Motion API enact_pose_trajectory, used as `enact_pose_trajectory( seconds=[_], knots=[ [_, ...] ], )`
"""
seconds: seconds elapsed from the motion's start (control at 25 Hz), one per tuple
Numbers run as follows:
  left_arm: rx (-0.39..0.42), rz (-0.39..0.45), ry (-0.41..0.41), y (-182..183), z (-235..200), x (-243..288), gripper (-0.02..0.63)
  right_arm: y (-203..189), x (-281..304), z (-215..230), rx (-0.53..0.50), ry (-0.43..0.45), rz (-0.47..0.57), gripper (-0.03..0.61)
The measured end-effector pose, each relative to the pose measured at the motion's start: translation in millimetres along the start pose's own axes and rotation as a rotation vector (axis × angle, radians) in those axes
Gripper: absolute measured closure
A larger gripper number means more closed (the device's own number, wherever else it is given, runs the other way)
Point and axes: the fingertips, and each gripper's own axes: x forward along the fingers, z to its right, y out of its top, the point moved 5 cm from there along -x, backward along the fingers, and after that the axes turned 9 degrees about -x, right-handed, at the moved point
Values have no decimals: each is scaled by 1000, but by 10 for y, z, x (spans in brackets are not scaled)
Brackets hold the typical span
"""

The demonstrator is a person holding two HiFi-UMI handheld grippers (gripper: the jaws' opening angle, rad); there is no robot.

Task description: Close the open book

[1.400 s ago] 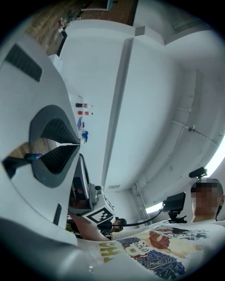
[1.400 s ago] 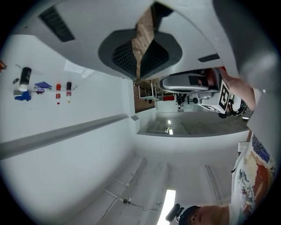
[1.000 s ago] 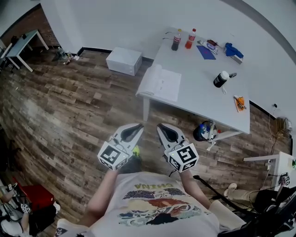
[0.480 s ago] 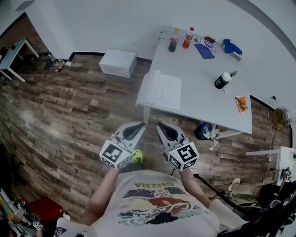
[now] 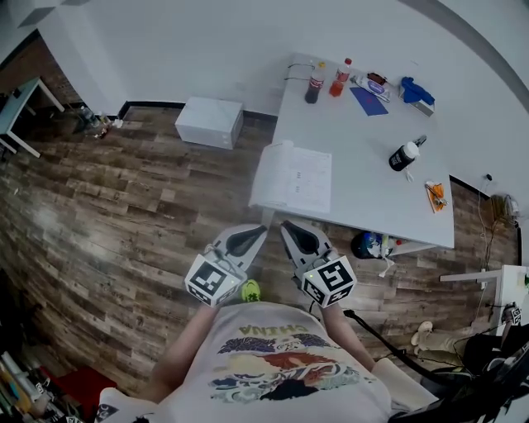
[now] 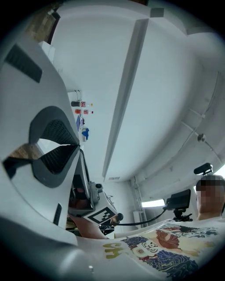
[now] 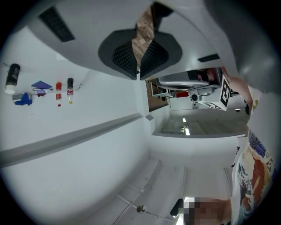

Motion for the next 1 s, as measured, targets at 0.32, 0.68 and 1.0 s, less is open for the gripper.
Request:
enact_pose_trajectory(
  seconds=[0.32,0.68,1.0],
  knots=[
    [-1,0,-9,43,-391,73,601,27,360,86,-18,2,-29,551],
    [-13,-20,9,7,-579,198,601,38,505,302,-31,10,-50,551],
    [9,-24,41,134,-642,518,601,89,587,580,-58,57,-54,551]
  ],
)
